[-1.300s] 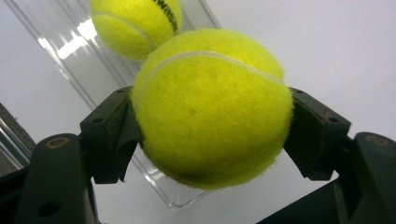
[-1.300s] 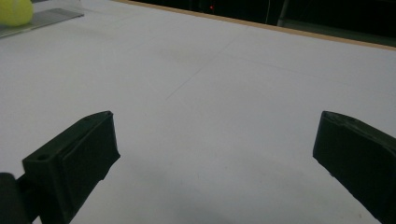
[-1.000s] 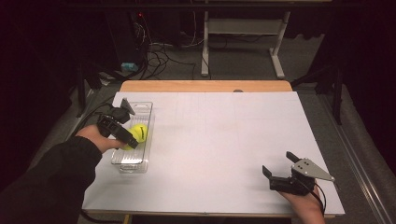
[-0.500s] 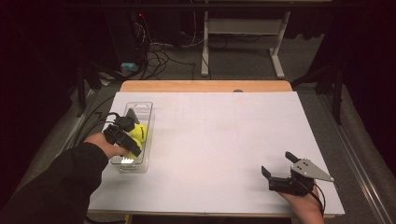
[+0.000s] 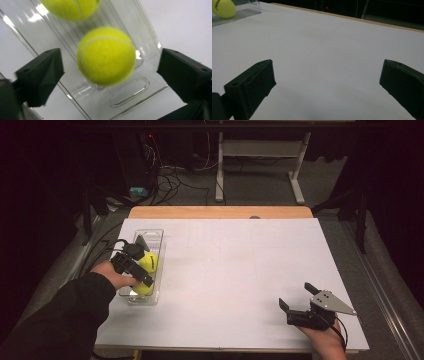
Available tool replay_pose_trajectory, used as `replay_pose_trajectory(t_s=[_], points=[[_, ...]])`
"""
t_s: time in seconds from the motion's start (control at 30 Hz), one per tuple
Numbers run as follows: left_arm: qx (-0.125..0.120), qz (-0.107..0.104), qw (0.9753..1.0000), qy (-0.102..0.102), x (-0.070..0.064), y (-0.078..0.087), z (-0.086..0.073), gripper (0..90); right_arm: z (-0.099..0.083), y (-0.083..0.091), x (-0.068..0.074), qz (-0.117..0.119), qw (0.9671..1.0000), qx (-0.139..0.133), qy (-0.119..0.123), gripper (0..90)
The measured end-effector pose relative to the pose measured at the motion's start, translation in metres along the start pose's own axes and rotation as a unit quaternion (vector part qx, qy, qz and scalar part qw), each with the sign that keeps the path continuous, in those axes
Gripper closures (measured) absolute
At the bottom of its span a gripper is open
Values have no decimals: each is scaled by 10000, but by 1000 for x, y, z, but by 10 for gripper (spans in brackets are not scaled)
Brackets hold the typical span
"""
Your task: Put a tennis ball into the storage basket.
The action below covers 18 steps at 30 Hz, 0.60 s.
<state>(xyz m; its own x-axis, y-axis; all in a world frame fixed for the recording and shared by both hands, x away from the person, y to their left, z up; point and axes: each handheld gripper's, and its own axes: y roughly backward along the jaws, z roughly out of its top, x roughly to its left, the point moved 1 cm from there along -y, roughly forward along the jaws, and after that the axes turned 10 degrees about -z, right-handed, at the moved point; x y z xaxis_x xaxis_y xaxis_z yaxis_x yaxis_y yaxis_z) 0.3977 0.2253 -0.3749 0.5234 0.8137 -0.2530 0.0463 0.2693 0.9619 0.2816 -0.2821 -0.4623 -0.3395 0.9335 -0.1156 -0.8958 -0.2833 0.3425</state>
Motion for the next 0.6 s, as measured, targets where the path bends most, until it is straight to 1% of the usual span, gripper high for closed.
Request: replay_pose_trajectory(t_s=[0.07,0.1,0.2,0.27,0.3,0.33,0.37,0.4,0.43,0.47,0.5,0.53,0.57,0.6], points=[[-29,8,10000,-1,-1,3,1,35,0,0,0,2,10000,12,4,1],[-59,27,10000,-39,-4,6,2,29,0,0,0,3,10000,5,10,1],[-54,8,10000,-83,-7,6,3,11,1,1,0,-4,10000,-16,6,1],[-48,12,9997,-218,-16,5,7,5,1,1,0,-9,10000,-10,-10,1],[-48,12,9997,-218,-16,5,7,5,1,1,0,-9,10000,-8,-13,1],[-46,2,9995,-320,-24,4,10,5,1,1,0,-9,10000,-4,-17,1],[-46,2,9995,-320,-24,4,10,5,1,1,0,-9,10000,-4,-17,1],[-6,13,9990,-447,-33,1,14,4,1,1,0,-9,10000,-2,-3,1],[4,14,9988,-494,-37,0,16,4,1,1,0,-5,10000,2,-11,1],[4,14,9988,-494,-37,0,16,4,1,0,1,-1,10000,1,-5,1],[18,-11,9983,-583,-45,-2,21,4,1,0,1,4,10000,5,-8,1],[18,-11,9983,-583,-45,-2,21,4,1,0,1,5,10000,2,-8,1],[-13,-41,9976,-693,-55,-6,25,3,1,1,1,6,10000,-1,-8,1],[23,-82,9971,-750,-60,-8,27,3,1,1,1,13,10000,-10,-7,1]])
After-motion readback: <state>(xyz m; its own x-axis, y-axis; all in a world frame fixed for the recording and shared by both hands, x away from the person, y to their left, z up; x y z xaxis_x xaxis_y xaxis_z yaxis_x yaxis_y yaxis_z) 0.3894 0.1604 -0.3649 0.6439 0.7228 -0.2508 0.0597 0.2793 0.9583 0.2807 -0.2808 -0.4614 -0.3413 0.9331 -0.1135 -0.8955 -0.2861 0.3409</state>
